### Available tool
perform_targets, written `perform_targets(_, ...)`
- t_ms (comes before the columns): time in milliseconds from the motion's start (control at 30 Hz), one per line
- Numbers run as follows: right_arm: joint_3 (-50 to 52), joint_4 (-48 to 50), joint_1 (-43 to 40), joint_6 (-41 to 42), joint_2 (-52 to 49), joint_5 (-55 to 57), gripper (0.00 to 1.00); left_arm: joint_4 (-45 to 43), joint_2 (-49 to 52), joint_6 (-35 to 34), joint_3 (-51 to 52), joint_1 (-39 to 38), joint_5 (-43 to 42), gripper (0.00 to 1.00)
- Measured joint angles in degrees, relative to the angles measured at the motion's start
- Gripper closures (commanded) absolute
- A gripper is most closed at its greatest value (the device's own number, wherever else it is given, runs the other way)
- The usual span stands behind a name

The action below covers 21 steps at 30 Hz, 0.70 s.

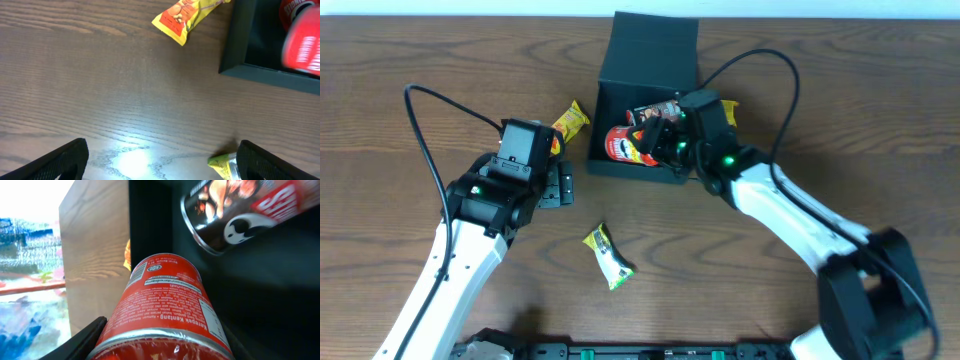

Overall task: Pack container
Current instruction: 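Carry the can into the box and lay it down with right gripper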

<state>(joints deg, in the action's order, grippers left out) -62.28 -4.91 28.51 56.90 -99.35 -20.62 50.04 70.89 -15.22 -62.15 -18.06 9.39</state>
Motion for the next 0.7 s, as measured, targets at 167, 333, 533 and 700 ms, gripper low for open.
perform_targets(167, 0.0, 1.6, -0.3, 1.8, -4.7, -2.4, 0.59, 0.0, 0.0, 0.0, 0.0, 0.0, 0.0, 0.05)
perform_targets(333, 0.0, 1.3, -1.0, 2.1, -5.8, -3.1, 0.48, 0.0, 0.0, 0.0, 0.0, 0.0, 0.0, 0.05)
perform_targets(533, 0.0, 0.6, -2.4, 1.8, -5.8, -1.9, 0.39, 0.0, 0.0, 0.0, 0.0, 0.0, 0.0, 0.05)
perform_targets(700, 0.0, 0.5, -2.8, 1.6, -5.8, -0.5, 0.28, 0.0, 0.0, 0.0, 0.0, 0.0, 0.0, 0.04)
